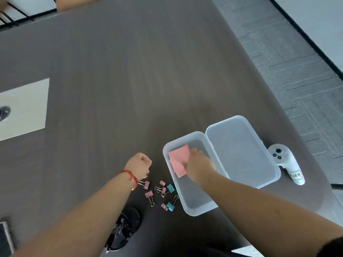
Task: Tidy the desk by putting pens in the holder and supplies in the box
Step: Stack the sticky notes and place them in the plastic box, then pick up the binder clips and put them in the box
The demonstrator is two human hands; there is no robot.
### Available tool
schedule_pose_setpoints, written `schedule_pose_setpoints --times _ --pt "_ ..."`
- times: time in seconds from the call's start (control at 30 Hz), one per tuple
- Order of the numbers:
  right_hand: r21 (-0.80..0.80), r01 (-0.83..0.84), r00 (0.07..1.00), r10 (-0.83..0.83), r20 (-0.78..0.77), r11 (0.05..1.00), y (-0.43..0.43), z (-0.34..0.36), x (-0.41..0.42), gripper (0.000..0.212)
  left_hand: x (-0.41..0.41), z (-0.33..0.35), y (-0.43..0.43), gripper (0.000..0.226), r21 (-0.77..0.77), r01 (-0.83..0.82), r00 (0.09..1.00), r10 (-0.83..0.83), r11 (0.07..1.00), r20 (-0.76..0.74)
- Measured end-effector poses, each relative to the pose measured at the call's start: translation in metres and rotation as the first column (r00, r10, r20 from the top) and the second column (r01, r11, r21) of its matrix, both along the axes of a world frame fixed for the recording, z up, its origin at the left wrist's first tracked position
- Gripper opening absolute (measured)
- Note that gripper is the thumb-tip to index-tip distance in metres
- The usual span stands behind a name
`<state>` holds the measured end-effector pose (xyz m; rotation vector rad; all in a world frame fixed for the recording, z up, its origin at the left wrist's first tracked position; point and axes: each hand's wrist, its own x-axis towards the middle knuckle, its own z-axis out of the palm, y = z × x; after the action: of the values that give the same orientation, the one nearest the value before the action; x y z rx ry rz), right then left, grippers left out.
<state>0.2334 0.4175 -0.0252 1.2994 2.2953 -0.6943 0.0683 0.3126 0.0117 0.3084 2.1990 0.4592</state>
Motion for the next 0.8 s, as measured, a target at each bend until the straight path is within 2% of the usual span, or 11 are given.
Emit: schedule_pose_setpoints --times 0.03,0.07,0.1,0.17,0.23,0.3,0.37,0.47,0.57,0.67,0.8 --pt "0.014 -0.011 1.000 0.011 0.005 1.000 -0.001 0.004 0.003 0.061 -0.005 -0.001 -0.008 0.004 -0.120 0.213 0.972 -0.223 0.970 -0.075" --pt "0.030 -0.015 1.000 0.015 -0.010 0.999 -0.001 0.012 0.006 0.067 -0.009 -0.002 -0.015 0.020 -0.242 0.395 0.901 -0.425 0.886 -0.085" --pt "0.047 -0.018 0.999 0.020 -0.039 0.999 -0.003 0.023 0.008 0.069 -0.010 -0.001 -0.022 0.036 -0.317 0.517 0.825 -0.561 0.795 -0.063" --pt "0.121 -0.064 0.974 0.088 -0.207 0.991 -0.012 0.050 0.010 0.060 -0.008 0.002 -0.033 0.062 -0.362 0.639 0.728 -0.686 0.678 0.001" --pt "0.162 -0.161 0.874 0.217 -0.434 0.974 -0.034 0.079 0.011 0.043 -0.002 0.001 -0.041 0.076 -0.351 0.720 0.646 -0.763 0.599 0.023" --pt "0.035 -0.305 0.813 0.279 -0.512 0.952 -0.063 0.099 0.014 0.033 0.004 -0.003 -0.047 0.075 -0.351 0.777 0.570 -0.820 0.522 0.042" --pt "-0.145 -0.435 0.838 0.340 -0.428 0.889 -0.093 0.096 0.016 0.036 0.008 -0.010 -0.052 0.080 -0.354 0.822 0.497 -0.865 0.445 0.066" --pt "-0.261 -0.493 0.870 0.472 -0.143 0.830 -0.126 0.066 0.014 0.050 0.012 -0.019 -0.055 0.095 -0.345 0.869 0.389 -0.921 0.354 0.037" --pt "-0.114 -0.603 0.796 0.606 -0.011 0.790 -0.144 0.030 0.006 0.059 0.015 -0.026 -0.054 0.092 -0.326 0.897 0.310 -0.951 0.299 -0.021" --pt "0.000 -0.648 0.757 0.644 0.109 0.762 -0.151 0.010 0.000 0.063 0.018 -0.033 -0.051 0.088 -0.290 0.915 0.273 -0.959 0.282 -0.070" --pt "0.025 -0.579 0.801 0.564 0.201 0.815 -0.155 -0.012 -0.005 0.070 0.020 -0.044 -0.052 0.091 -0.266 0.928 0.244 -0.965 0.262 -0.098"
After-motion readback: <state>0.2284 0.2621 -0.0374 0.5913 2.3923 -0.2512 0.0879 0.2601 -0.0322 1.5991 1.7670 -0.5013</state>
